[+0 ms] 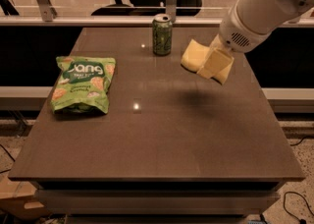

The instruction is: Pick sponge

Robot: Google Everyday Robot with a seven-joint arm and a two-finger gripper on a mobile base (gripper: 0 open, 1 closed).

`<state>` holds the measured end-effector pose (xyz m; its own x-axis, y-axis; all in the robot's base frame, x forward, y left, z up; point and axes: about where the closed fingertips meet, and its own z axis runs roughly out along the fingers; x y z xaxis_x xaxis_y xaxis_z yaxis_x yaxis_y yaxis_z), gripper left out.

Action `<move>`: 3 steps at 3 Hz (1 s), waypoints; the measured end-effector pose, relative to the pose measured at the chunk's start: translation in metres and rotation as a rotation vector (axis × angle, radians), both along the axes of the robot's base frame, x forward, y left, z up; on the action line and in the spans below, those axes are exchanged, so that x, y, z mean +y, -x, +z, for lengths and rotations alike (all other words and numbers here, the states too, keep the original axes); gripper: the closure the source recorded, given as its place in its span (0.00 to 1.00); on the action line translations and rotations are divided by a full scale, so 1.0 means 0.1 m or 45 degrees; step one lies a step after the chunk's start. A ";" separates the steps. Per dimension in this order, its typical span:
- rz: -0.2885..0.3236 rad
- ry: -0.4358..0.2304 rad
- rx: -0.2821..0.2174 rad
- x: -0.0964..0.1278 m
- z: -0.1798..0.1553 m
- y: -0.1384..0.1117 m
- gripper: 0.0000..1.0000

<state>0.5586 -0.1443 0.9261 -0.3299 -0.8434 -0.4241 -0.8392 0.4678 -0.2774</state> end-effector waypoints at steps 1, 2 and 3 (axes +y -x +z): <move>0.012 0.002 -0.047 -0.02 0.25 0.00 1.00; 0.027 -0.025 -0.084 -0.06 0.46 0.01 1.00; 0.042 -0.056 -0.110 -0.08 0.58 0.02 1.00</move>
Offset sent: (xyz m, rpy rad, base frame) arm -0.0013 -0.0113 0.0717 0.0521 -0.0998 0.0332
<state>0.5569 -0.1522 0.9839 -0.2626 -0.8331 -0.4868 -0.8284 0.4534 -0.3290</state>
